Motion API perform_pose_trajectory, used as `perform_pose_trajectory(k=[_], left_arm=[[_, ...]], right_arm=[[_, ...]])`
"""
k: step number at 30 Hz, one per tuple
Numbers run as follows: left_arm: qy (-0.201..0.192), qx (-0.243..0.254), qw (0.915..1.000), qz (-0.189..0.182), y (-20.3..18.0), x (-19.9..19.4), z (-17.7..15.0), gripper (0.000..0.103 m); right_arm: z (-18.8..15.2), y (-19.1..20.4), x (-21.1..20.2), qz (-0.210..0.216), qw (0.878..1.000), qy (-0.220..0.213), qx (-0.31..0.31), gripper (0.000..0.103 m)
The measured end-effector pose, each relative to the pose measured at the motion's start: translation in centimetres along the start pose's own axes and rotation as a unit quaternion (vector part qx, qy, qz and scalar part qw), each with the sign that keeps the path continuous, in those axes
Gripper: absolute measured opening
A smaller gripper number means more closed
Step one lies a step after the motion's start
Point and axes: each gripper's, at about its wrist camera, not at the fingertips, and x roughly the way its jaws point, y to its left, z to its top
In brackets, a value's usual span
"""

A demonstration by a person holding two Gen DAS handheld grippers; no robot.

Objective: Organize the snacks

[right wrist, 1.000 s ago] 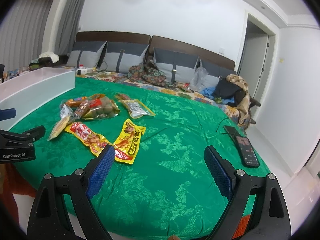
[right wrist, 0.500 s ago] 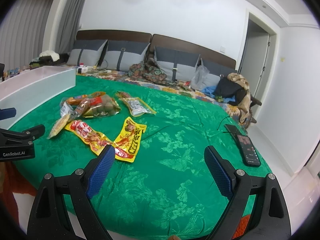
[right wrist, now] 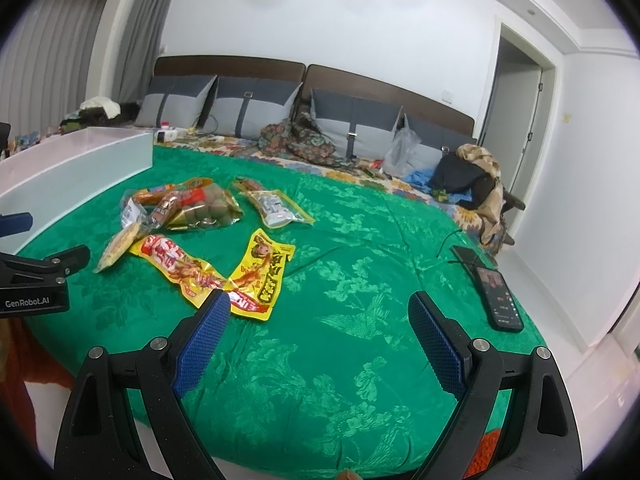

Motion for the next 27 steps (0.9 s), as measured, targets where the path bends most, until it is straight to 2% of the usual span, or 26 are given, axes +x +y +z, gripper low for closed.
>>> perform_pose_trajectory(k=[27], left_arm=[[0.007,-0.006,0.9999,0.002,0.64,0.48,-0.19,0.103]], right_arm=[[-0.46,0.46,0.4,0.004,1.0,0.008,-0.005,0.093]])
